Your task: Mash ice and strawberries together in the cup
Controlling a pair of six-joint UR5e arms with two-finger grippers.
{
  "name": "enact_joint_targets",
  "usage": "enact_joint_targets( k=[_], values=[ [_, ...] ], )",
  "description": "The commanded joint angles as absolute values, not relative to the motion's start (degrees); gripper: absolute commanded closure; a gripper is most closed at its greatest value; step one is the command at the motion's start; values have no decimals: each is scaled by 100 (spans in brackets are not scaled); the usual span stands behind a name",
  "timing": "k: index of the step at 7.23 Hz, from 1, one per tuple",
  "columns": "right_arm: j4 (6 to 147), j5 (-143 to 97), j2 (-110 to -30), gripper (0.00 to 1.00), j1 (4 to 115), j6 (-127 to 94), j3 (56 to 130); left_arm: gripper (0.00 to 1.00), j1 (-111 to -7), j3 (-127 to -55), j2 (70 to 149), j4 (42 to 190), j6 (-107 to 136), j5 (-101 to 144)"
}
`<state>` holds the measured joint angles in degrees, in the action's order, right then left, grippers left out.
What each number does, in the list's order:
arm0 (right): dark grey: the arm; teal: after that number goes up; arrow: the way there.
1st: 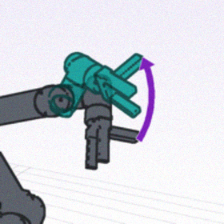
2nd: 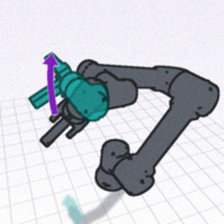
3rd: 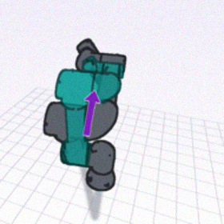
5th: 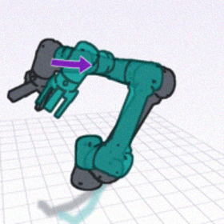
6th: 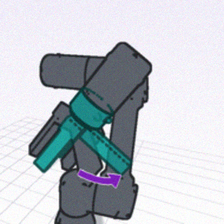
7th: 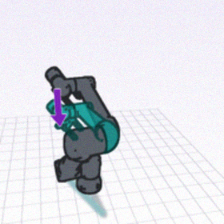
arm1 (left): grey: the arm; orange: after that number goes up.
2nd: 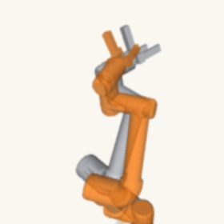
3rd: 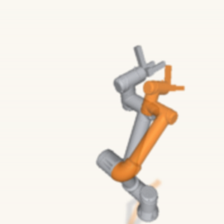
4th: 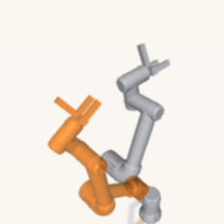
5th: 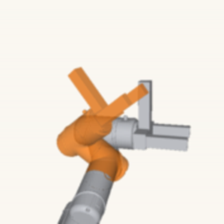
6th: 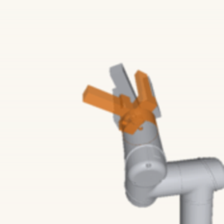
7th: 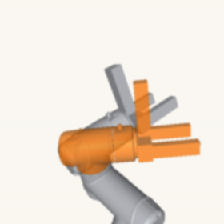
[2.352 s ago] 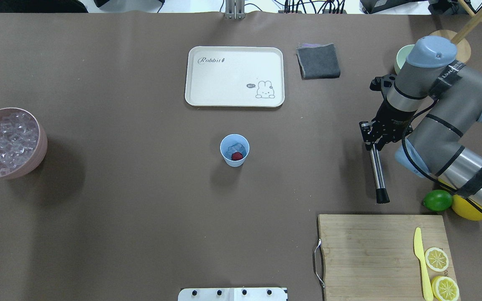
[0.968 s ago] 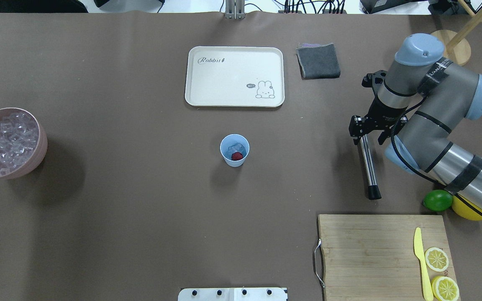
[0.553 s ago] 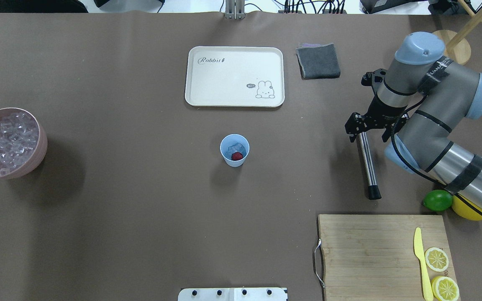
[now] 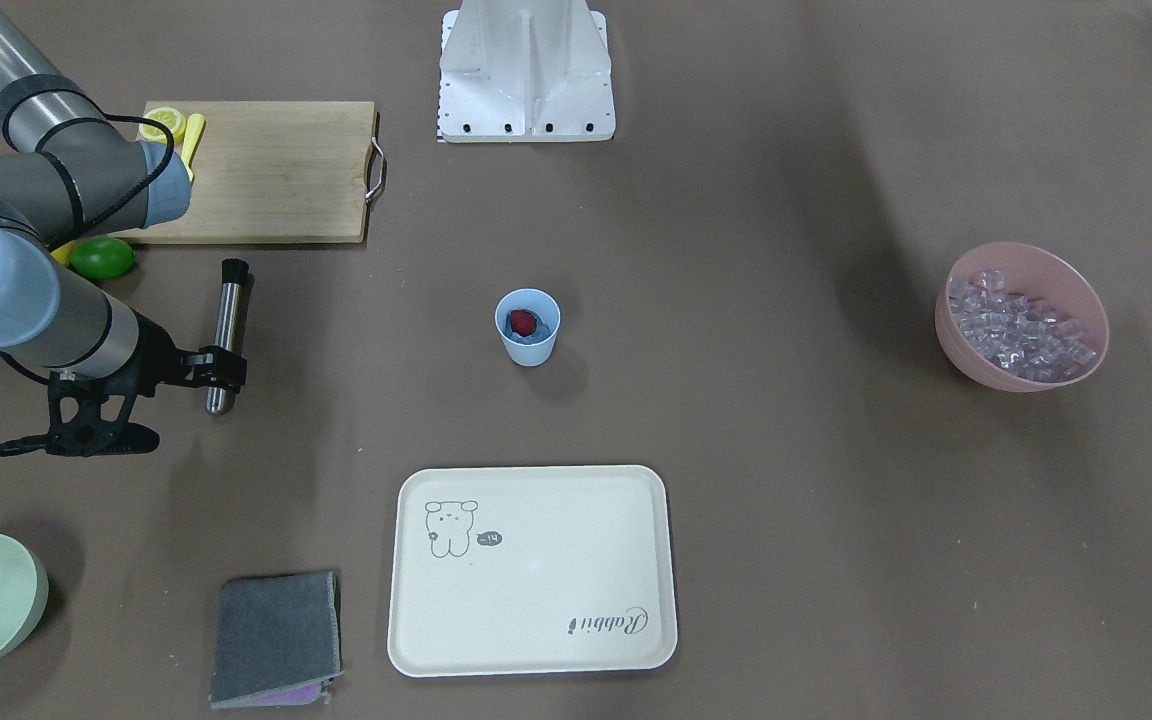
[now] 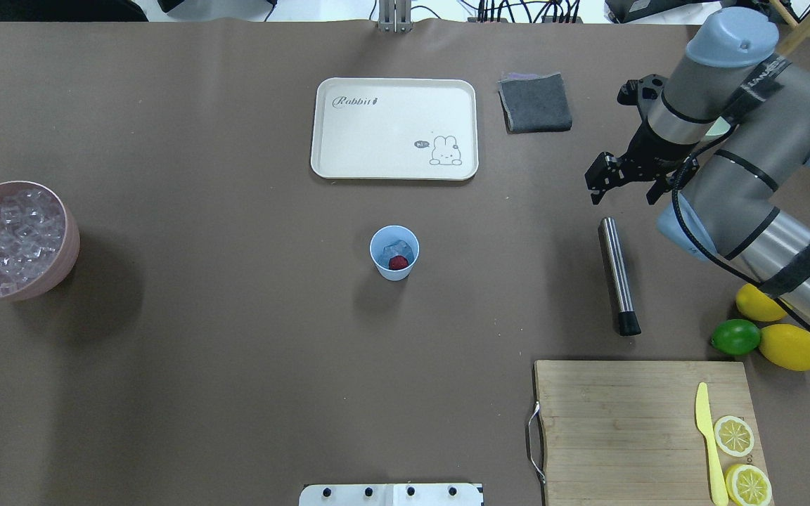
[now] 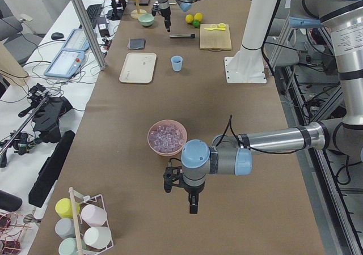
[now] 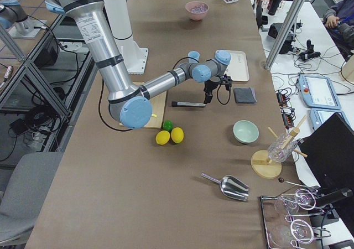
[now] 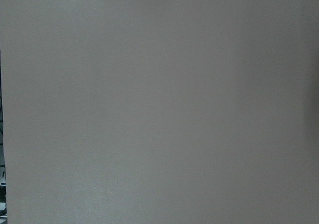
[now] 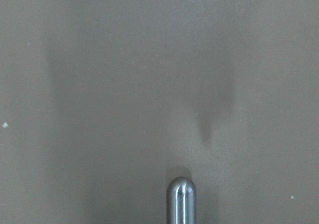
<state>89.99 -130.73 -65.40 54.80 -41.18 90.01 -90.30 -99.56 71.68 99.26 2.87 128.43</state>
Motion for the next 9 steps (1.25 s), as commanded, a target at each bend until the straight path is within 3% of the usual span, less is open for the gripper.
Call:
enact_joint_targets(
  k=[1, 3, 6, 9],
  values=[
    [9061, -13069, -6618, 0, 6027, -3851, 9341, 1, -9000, -10255, 7242, 9801, 1141, 13392],
    [9079, -13078, -6950, 0, 6536, -3046, 9692, 1, -9000, -10572, 7915, 8340, 1143, 13465],
    [10778, -13069, -7503, 0, 7879, -162, 10168, 1, -9000, -10591, 7945, 8262, 1116, 13465],
    [10934, -12782, -8618, 0, 8978, 1594, 10169, 1, -9000, -10564, 7937, 8262, 1116, 13465]
  ],
)
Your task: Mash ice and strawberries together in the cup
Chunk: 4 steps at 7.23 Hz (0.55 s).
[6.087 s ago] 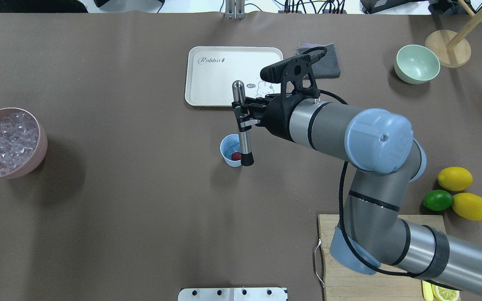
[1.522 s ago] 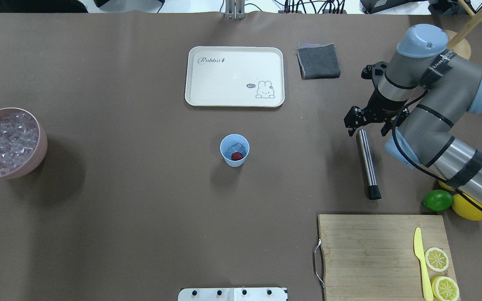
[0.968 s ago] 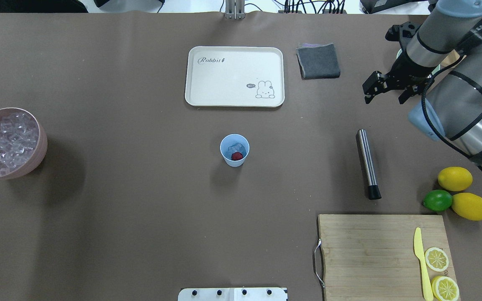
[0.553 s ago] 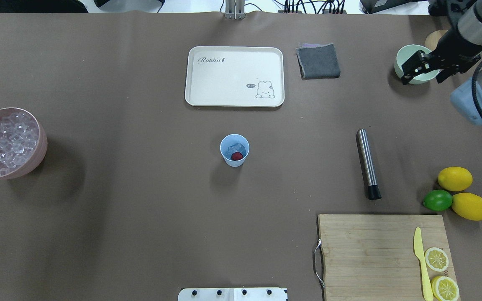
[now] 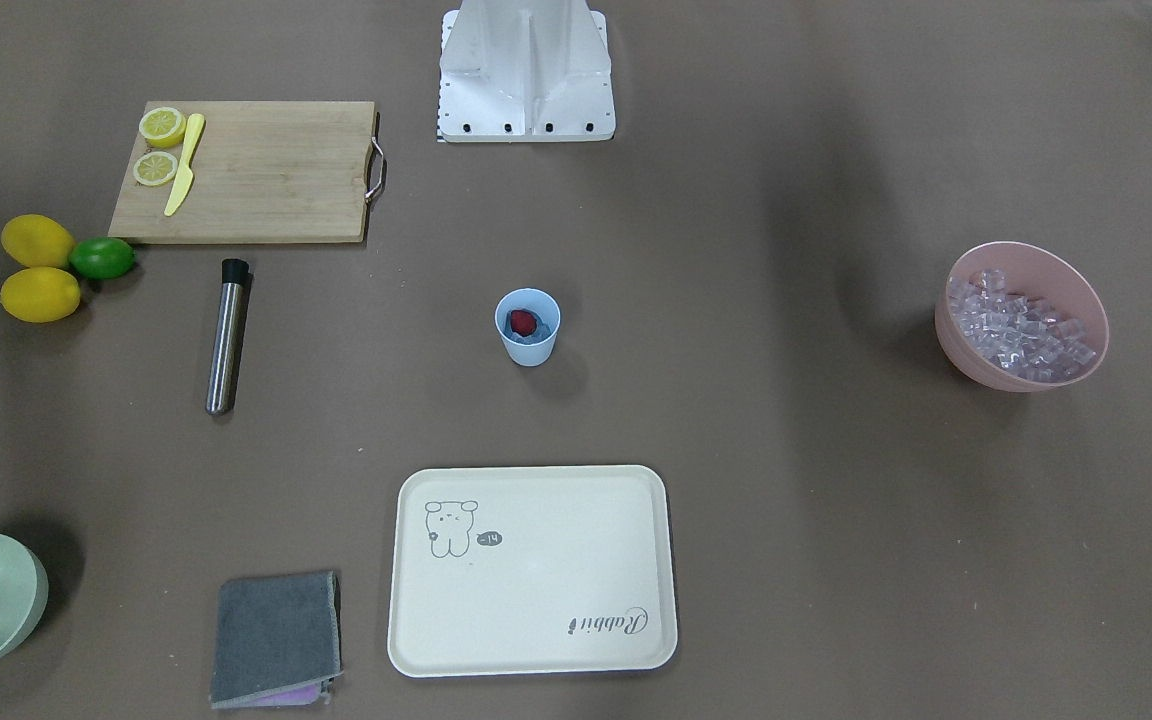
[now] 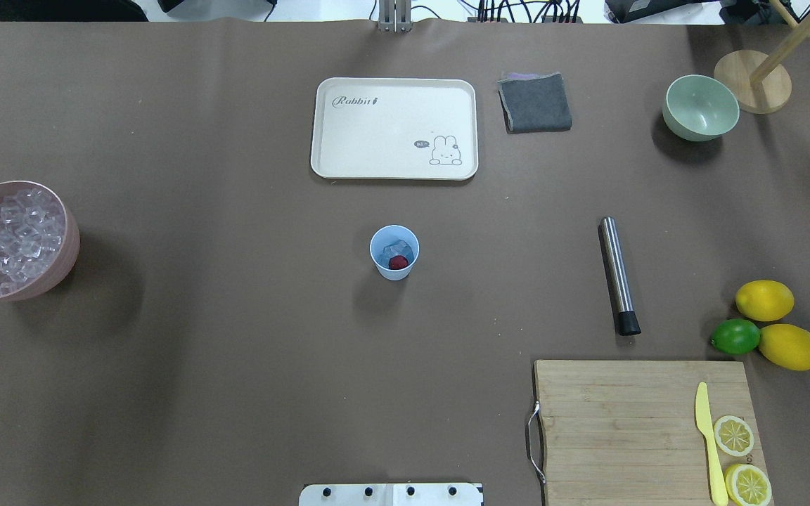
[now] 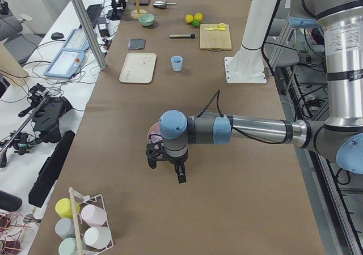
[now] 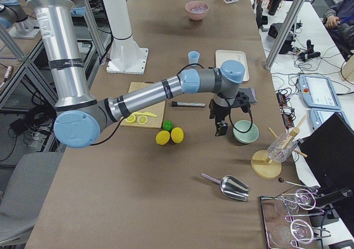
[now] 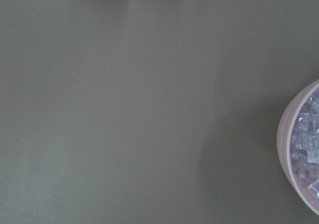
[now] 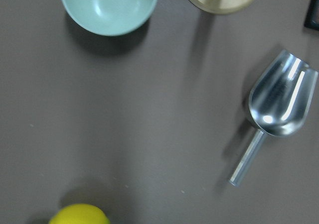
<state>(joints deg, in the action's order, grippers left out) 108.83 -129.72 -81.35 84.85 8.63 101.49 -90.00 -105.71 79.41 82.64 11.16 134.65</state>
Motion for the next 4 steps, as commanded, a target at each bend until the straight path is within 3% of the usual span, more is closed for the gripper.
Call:
enact_joint_targets(
  k=[1, 4],
  values=[
    [10942, -12440, -8909, 0, 9313, 1991, 10195, 1, -9000, -10564, 7928, 8270, 1108, 13465],
    [10951, -12454, -9500, 0, 9448, 1899, 10213, 1, -8991, -10564, 7893, 8288, 1116, 13474]
  ],
)
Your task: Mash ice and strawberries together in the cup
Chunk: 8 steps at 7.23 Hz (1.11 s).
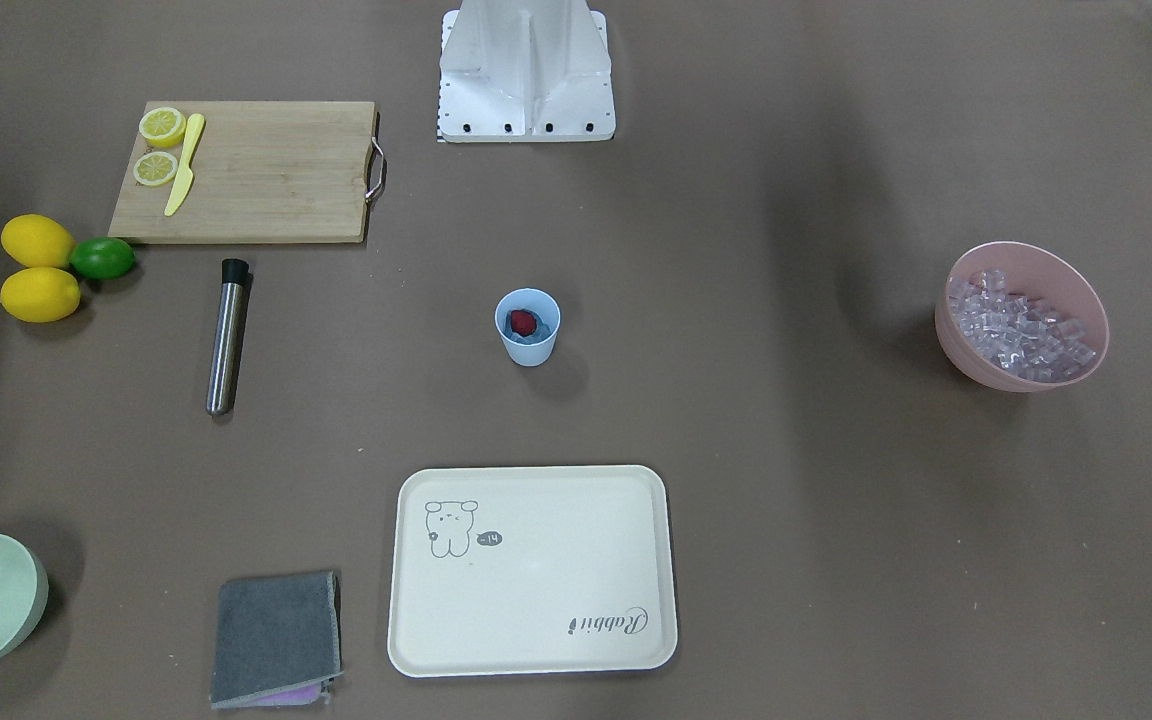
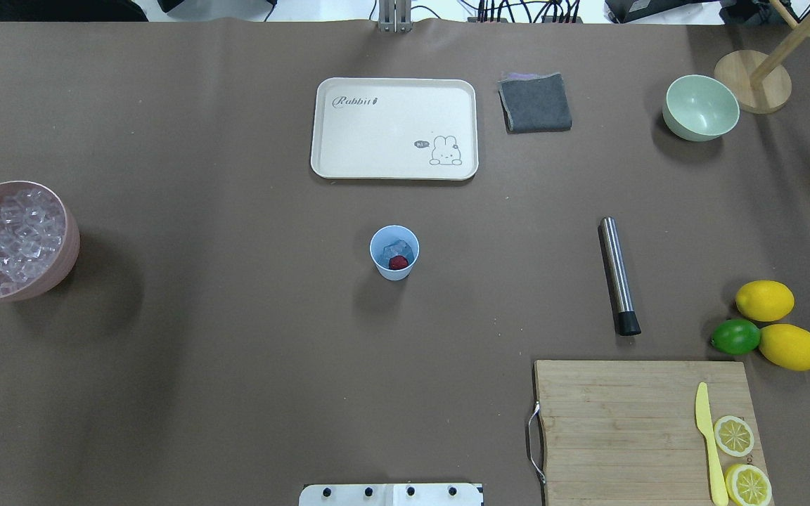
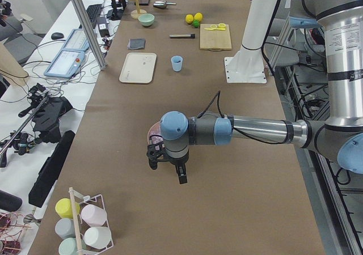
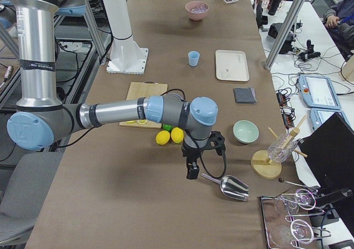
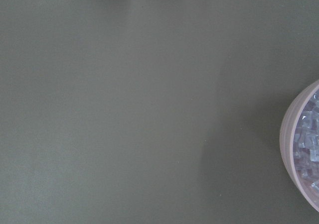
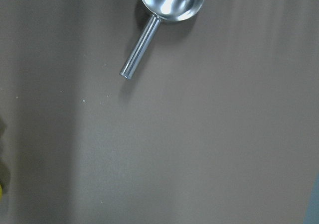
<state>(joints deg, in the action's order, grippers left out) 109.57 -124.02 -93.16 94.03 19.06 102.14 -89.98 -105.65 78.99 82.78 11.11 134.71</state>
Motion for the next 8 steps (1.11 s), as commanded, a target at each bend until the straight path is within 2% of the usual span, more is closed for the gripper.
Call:
enact_joint_targets(
  k=[1, 8],
  values=[
    [10934, -12480, -9536, 0, 9448, 1872, 10187, 1, -8983, -10564, 7893, 8288, 1108, 13474],
    [10863, -12472, -9458, 0, 9527, 1899, 10257, 1, -8974, -10564, 7893, 8297, 1107, 13465]
  ],
)
